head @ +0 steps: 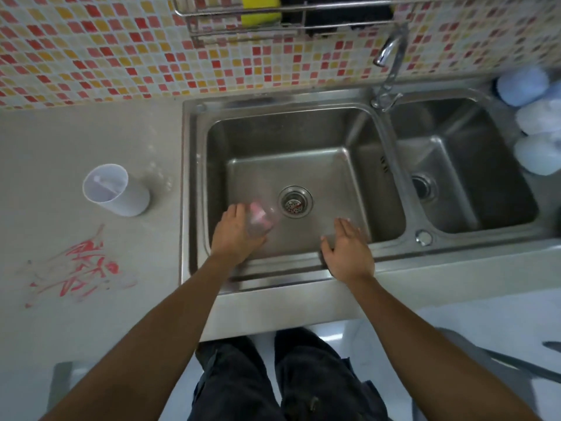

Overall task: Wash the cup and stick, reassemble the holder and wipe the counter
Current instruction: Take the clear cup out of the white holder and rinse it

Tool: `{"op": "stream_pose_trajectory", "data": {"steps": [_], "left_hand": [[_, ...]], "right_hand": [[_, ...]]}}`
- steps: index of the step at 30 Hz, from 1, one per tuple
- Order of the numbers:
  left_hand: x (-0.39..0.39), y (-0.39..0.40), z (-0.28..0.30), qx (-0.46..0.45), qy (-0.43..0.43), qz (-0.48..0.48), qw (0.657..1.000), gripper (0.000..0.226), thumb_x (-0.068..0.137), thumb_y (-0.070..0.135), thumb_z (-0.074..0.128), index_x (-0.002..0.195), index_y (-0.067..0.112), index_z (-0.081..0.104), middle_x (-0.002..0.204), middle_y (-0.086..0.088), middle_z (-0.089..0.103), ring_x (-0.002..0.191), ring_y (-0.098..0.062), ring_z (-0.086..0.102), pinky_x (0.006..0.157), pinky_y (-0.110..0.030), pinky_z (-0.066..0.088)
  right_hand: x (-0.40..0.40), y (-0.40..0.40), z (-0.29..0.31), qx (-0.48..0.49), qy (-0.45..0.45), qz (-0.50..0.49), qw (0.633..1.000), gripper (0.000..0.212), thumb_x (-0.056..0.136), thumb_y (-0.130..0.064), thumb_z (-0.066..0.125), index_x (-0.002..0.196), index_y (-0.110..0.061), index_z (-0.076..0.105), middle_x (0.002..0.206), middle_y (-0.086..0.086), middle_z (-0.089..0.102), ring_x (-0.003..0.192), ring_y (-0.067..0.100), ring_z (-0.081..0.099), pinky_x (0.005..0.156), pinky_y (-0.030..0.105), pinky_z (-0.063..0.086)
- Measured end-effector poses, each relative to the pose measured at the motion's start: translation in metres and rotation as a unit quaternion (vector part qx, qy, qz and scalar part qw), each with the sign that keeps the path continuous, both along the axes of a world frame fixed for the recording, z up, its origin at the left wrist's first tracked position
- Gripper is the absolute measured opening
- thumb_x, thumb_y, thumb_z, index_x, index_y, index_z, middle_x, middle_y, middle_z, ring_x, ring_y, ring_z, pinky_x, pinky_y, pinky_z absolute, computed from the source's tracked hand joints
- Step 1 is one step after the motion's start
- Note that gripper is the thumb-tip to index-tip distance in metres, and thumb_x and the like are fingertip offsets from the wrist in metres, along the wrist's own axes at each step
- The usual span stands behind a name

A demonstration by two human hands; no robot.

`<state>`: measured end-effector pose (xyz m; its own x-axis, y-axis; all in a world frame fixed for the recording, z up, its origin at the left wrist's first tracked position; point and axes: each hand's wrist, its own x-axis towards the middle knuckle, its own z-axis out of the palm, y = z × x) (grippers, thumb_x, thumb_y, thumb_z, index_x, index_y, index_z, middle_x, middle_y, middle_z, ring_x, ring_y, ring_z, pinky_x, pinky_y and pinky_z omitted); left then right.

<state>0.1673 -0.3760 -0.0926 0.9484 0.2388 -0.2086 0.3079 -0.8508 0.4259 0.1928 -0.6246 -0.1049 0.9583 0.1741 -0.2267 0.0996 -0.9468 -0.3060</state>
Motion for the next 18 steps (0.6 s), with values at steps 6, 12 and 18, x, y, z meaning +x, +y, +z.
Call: {"op": "stream_pose_trajectory", "data": {"steps": [6, 12, 18], "left_hand": [[0.014, -0.008, -0.001, 0.075, 0.03, -0.026, 0.996, 0.082, 0.064, 0.044, 0.085, 0.124, 0.004, 0.045, 0.117, -0.015, 0.049, 0.104, -0.032, 0.053, 0.091, -0.042, 0.046], [0.018, -0.01, 0.007, 0.239, 0.042, -0.114, 0.963, 0.073, 0.066, 0.043, 0.082, 0.12, 0.01, 0.046, 0.114, -0.012, 0.048, 0.104, -0.03, 0.05, 0.097, -0.039, 0.04], [0.025, -0.013, 0.017, 0.35, 0.056, -0.179, 0.918, 0.07, 0.072, 0.038, 0.076, 0.126, 0.015, 0.038, 0.117, -0.01, 0.047, 0.109, -0.028, 0.049, 0.112, -0.043, 0.03]], "right_hand": [[0.003, 0.0, -0.006, -0.015, -0.001, 0.017, 1.0, 0.061, 0.094, -0.041, 0.044, 0.142, -0.004, 0.041, 0.147, 0.014, 0.044, 0.14, 0.027, 0.032, 0.115, 0.038, 0.026], [0.005, -0.002, -0.014, -0.037, 0.011, 0.034, 0.999, 0.064, 0.094, -0.043, 0.039, 0.144, -0.004, 0.037, 0.149, 0.014, 0.04, 0.143, 0.025, 0.028, 0.117, 0.04, 0.022], [0.003, -0.002, -0.011, -0.035, 0.009, 0.032, 0.999, 0.062, 0.095, -0.043, 0.039, 0.145, -0.005, 0.036, 0.15, 0.013, 0.04, 0.143, 0.025, 0.028, 0.118, 0.039, 0.021]]}}
